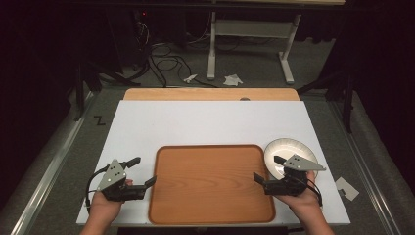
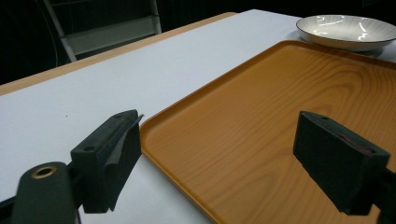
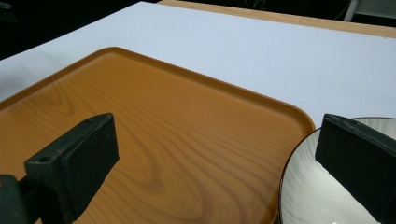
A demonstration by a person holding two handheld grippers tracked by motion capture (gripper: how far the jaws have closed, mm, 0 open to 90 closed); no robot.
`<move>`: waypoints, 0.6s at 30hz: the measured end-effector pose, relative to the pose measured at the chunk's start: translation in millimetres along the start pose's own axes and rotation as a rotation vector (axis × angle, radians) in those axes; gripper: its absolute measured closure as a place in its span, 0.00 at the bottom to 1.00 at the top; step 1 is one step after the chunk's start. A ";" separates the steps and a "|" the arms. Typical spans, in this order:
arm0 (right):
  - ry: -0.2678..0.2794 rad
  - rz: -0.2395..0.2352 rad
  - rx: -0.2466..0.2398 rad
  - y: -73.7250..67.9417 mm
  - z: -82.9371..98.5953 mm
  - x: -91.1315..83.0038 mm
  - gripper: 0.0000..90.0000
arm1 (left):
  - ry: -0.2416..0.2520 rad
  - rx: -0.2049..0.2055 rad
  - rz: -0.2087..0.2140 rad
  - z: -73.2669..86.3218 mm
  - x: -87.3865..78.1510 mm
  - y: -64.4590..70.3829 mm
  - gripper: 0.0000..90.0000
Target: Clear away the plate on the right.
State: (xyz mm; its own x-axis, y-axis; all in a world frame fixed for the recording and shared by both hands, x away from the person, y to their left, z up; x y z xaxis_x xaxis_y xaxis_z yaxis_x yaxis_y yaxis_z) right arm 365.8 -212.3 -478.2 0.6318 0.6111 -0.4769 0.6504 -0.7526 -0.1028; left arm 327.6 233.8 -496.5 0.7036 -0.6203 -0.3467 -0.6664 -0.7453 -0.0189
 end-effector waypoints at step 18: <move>-0.007 0.001 0.000 1.2 0.6 0.6 0.00 | 0.071 -0.058 0.031 -2.0 -4.8 -4.2 0.18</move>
State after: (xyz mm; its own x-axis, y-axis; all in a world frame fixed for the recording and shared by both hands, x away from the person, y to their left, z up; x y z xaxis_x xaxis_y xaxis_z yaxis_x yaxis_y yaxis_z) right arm 366.7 -213.0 -479.1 0.6296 0.6083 -0.4833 0.6497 -0.7533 -0.1019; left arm 327.5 239.4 -492.8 0.7002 -0.6572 -0.2789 -0.6739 -0.7374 0.0458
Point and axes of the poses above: each handheld gripper's, and its own axes: x roughly forward along the jaws, z roughly out of its underside, y roughly to its right, the point moved 4 cm from there along x, roughly forward along the jaws
